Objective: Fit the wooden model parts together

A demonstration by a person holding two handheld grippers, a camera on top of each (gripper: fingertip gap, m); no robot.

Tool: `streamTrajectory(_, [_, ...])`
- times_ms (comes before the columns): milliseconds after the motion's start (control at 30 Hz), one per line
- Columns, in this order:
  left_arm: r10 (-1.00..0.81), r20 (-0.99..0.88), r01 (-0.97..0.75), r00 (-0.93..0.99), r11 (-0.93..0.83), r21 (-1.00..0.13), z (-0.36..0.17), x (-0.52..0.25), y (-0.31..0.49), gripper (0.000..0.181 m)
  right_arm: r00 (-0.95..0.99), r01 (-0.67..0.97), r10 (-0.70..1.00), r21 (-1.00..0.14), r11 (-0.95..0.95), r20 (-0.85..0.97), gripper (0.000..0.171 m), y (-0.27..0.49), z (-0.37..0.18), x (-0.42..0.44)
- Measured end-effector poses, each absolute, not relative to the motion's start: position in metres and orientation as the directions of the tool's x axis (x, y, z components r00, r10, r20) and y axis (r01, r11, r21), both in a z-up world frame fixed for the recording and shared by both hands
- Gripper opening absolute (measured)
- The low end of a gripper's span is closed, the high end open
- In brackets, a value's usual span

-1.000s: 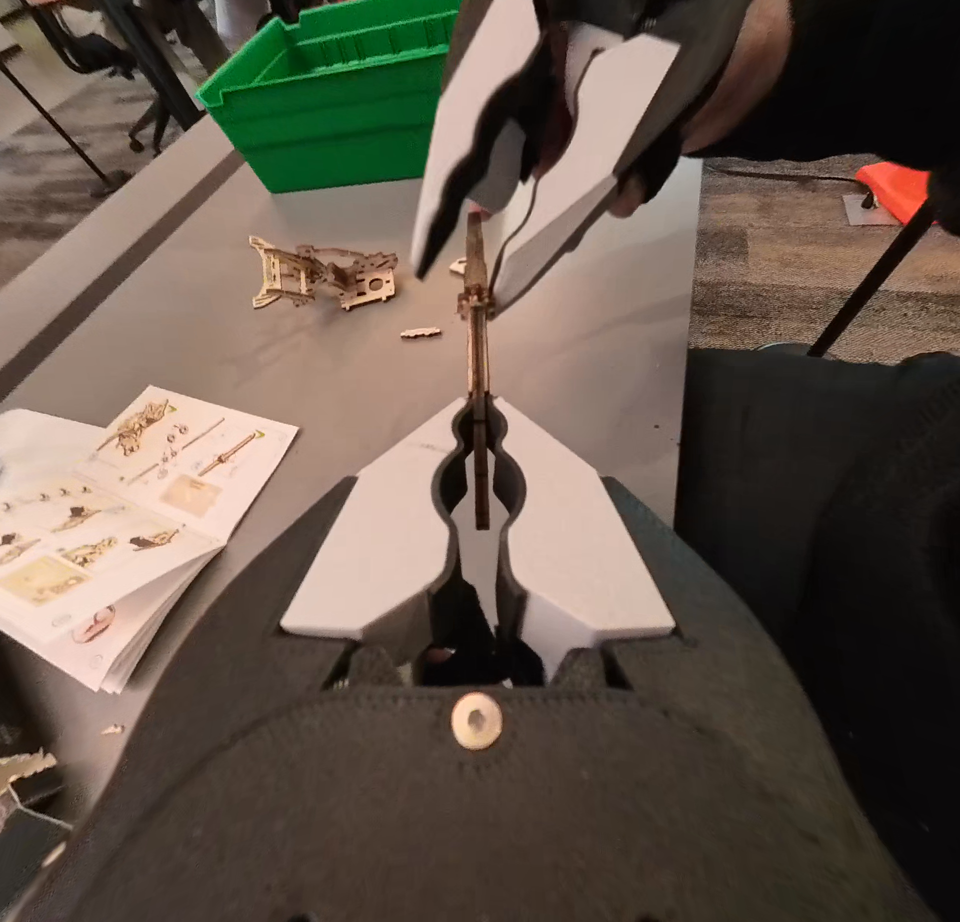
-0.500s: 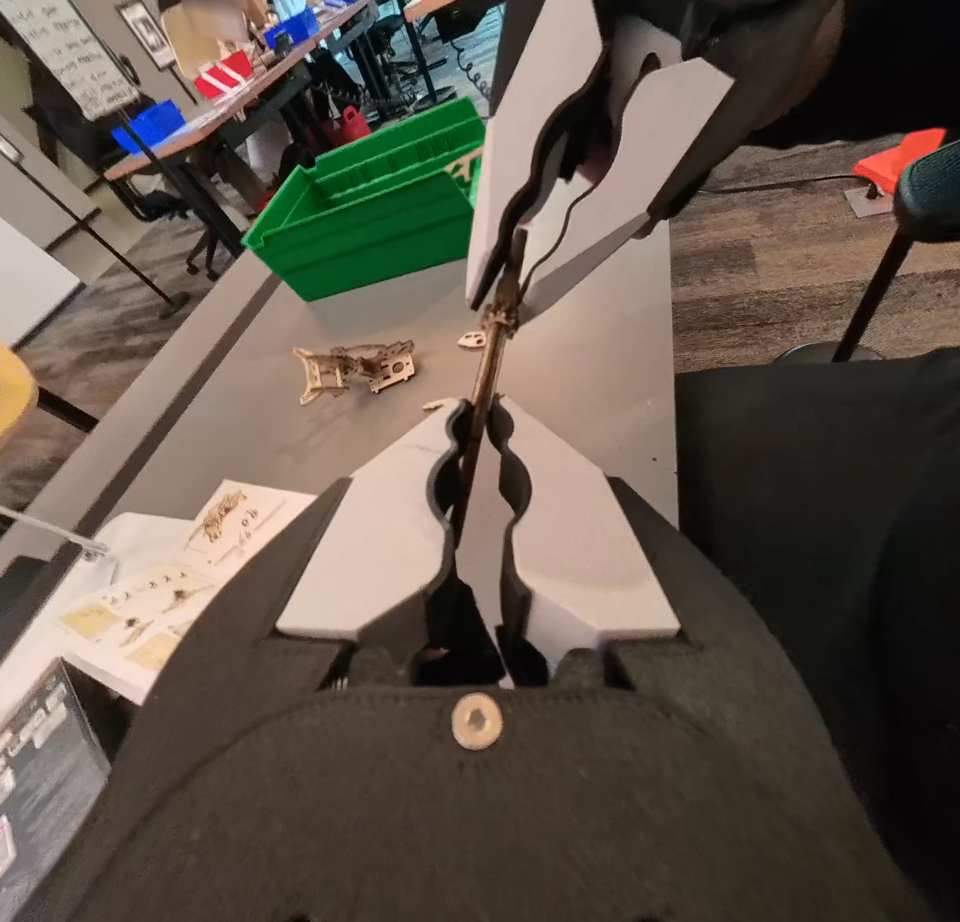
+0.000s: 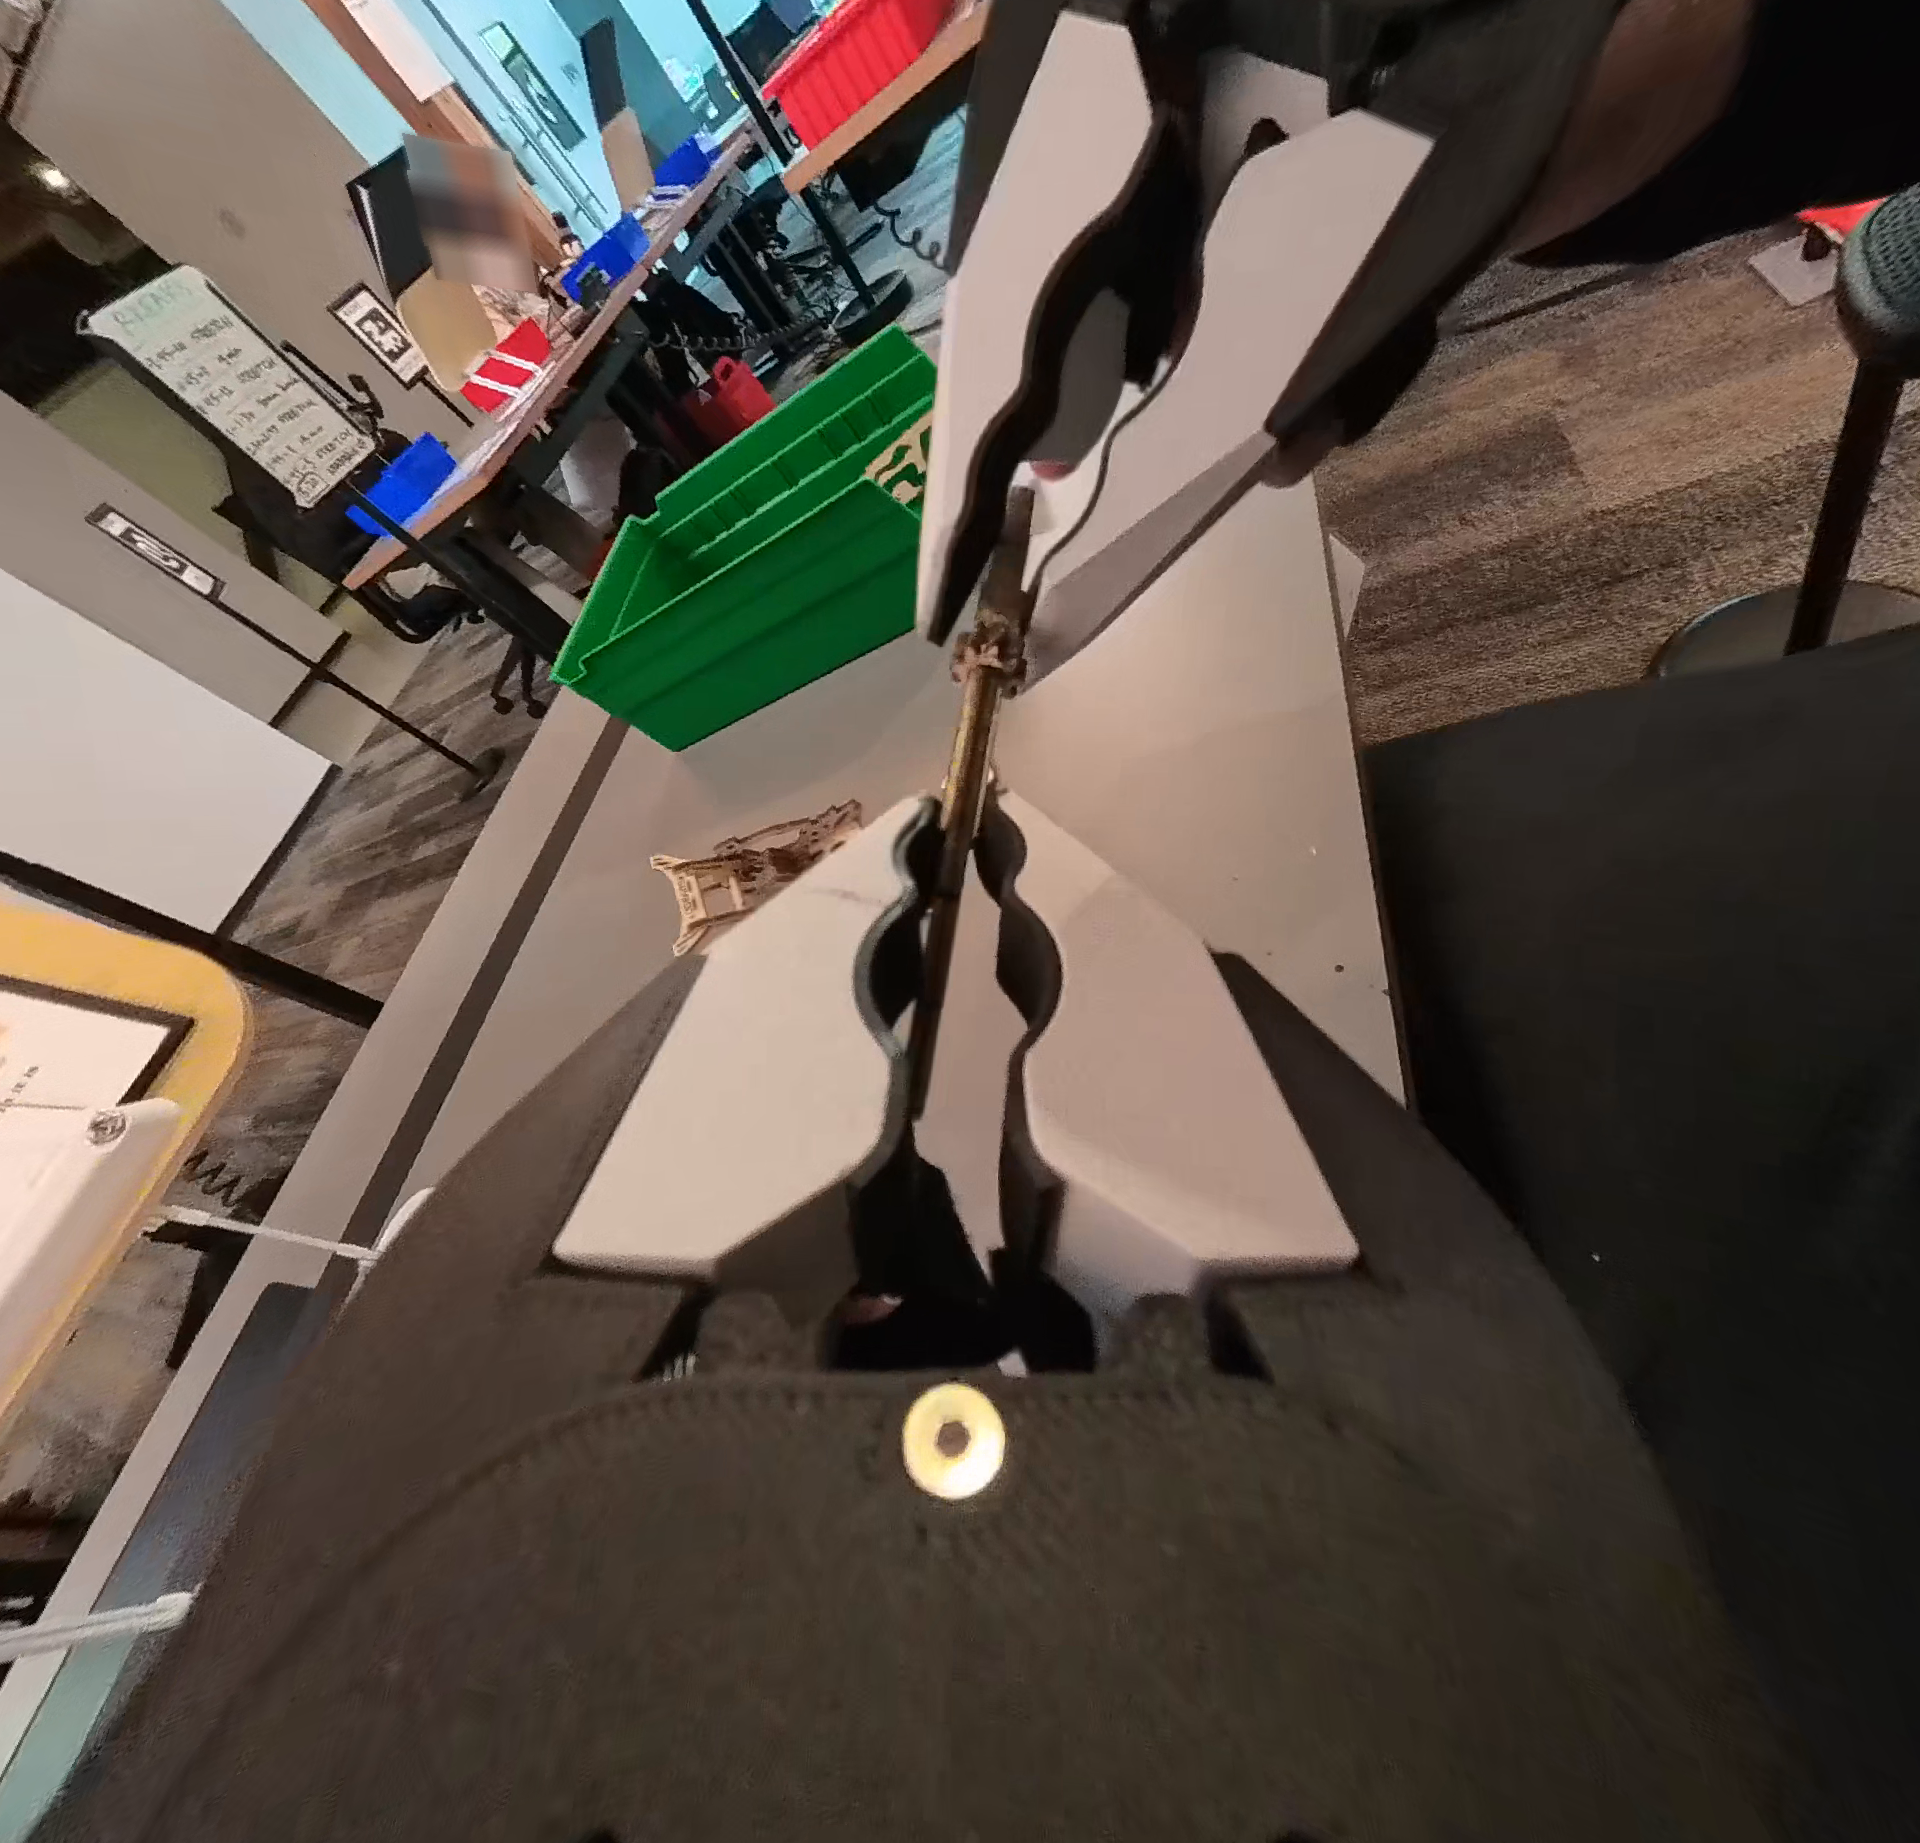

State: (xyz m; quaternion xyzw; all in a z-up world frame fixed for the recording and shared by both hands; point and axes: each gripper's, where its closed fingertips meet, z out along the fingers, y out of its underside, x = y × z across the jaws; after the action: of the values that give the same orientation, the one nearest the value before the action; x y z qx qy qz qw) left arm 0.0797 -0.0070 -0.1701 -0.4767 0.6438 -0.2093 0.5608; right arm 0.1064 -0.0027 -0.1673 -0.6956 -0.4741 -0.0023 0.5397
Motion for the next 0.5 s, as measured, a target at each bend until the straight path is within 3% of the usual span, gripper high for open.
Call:
streamTrajectory(200, [-0.883,-0.46,-0.41,0.09,0.388,-0.825,-0.185,0.078,0.0,0.005,0.595,0.587,0.698,-0.809,-0.038,0.399,0.018,0.006,-0.182,0.107])
streamTrajectory(400, [-0.932,-0.255,-0.493,0.258,0.1,-0.864,-0.238,0.067,0.043,0.005,0.661,0.487,0.732,-0.837,-0.25,0.166,0.042,0.034,-0.212,0.122])
streamTrajectory(500, [-0.93,-0.099,-0.5,0.353,-0.098,-0.86,-0.267,0.057,0.061,0.022,0.682,0.455,0.729,-0.813,-0.364,0.055,0.065,0.054,-0.238,0.129])
